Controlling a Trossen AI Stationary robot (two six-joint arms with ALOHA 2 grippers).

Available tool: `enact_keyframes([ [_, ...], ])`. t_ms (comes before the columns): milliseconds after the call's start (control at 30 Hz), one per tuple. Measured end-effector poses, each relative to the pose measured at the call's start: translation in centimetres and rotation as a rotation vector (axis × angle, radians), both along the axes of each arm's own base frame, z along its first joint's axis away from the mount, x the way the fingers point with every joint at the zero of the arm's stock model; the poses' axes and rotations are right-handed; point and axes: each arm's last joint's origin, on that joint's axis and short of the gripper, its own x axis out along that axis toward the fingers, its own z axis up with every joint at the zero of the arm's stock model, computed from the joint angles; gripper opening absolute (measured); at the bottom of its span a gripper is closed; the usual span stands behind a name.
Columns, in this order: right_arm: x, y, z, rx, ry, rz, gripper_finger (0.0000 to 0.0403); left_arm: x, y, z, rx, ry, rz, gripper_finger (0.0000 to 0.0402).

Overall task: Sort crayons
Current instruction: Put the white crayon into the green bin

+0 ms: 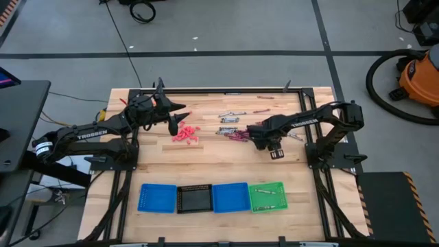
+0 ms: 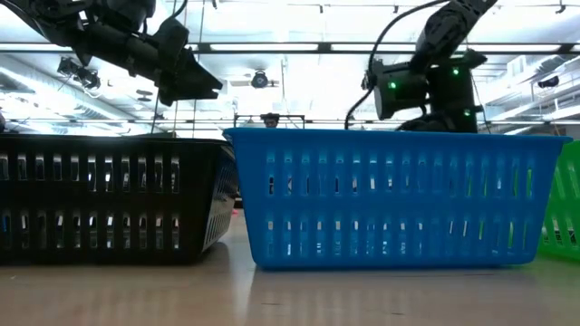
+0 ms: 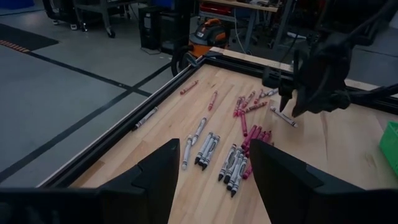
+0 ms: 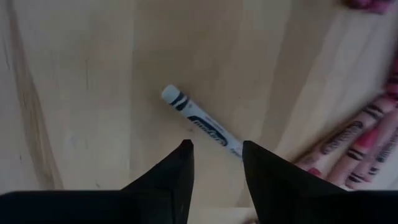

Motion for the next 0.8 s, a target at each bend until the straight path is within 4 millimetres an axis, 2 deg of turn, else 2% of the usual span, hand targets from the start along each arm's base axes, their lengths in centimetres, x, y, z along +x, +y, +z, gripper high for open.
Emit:
enact_keyframes([
  [200, -0.5, 0.0, -1.1, -0.001, -0.012, 0.025, 0.0142, 0.0, 0.0, 0.0, 0.000, 0.001, 0.000, 0.0205],
  [400, -0.5, 0.1, -1.2, 0.045, -0.029, 0.032, 0.0133, 0.0, 0.0, 0.0, -0.001, 0.001, 0.000, 0.0205],
  [533, -0.5, 0.0, -1.2, 0.079, -0.037, -0.004, 0.0106, 0.0, 0.0, 0.0, -0.001, 0.001, 0.000, 0.0205],
  [800, -0.6, -0.2, -1.2, 0.110, -0.050, -0.063, 0.0029, 0.0, 0.0, 0.0, -0.006, 0.000, -0.001, 0.0205],
])
